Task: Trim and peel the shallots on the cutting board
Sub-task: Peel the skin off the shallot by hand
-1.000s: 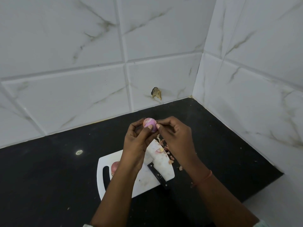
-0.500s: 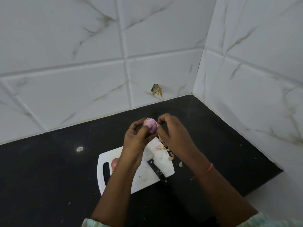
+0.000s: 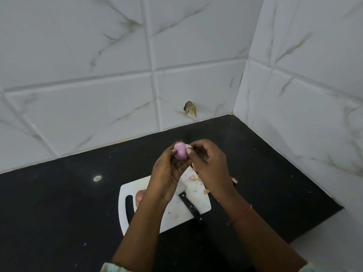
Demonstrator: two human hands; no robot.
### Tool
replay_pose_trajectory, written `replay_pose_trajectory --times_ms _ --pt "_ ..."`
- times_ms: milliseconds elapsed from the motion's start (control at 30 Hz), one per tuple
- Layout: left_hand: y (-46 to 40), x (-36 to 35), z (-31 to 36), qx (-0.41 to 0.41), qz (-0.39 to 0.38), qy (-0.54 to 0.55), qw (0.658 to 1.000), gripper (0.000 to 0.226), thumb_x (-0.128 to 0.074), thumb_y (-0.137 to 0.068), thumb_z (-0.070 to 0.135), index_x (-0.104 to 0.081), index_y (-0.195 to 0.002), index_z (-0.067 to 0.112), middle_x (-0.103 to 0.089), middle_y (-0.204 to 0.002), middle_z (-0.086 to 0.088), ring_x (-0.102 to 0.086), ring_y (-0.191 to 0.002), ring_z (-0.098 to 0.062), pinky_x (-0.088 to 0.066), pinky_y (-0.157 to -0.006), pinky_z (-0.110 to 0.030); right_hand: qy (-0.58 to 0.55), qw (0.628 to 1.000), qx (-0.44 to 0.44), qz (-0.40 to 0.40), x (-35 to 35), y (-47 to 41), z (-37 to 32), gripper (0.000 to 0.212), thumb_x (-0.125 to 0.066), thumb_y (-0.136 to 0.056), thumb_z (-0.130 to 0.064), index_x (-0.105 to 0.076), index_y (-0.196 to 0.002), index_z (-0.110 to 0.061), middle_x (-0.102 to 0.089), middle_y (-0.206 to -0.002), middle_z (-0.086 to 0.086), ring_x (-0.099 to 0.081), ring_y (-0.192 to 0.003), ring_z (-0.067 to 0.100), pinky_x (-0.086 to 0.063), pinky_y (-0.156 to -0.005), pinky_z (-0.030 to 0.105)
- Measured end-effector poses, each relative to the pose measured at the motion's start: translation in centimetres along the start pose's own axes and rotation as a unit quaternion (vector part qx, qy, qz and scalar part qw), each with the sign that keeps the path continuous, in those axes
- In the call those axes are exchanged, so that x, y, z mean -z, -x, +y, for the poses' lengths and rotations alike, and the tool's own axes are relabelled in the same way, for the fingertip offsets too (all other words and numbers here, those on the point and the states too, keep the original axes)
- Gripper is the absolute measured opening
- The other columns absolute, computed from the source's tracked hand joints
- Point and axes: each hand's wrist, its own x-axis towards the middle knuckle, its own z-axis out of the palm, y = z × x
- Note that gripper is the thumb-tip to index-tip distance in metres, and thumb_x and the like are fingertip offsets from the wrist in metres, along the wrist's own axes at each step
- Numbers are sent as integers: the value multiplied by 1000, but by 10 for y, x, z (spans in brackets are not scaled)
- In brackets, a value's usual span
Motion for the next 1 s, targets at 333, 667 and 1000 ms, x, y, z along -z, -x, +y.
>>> replay_pose_trajectory --times_ms 333,667,1000 --pt "-1 3 0 51 -14 5 999 35 -46 -102 30 -63 -119 5 -73 -105 -22 -73 -88 -26 -61 -75 -29 -152 980 -130 15 9 -8 5 7 -69 -87 -14 -73 -93 -17 -74 -89 -2 -71 -86 12 -58 -79 31" --pt "0 3 3 64 -8 -3 998 36 -44 -103 33 -63 -118 7 -75 -102 -14 -70 -73 -17 -57 -63 -23 -116 982 -126 75 18 -10 18 12 -67 -89 -13 -69 -92 -24 -73 -89 -2 -71 -79 12 -60 -70 29" --pt "2 1 4 34 -4 -1 999 29 -43 -102 18 -68 -115 10 -70 -116 -18 -69 -100 -25 -57 -76 -31 30 997 71 -5 8 -3 8 16 -73 -84 -20 -70 -99 -16 -70 -94 -9 -65 -88 3 -53 -78 15"
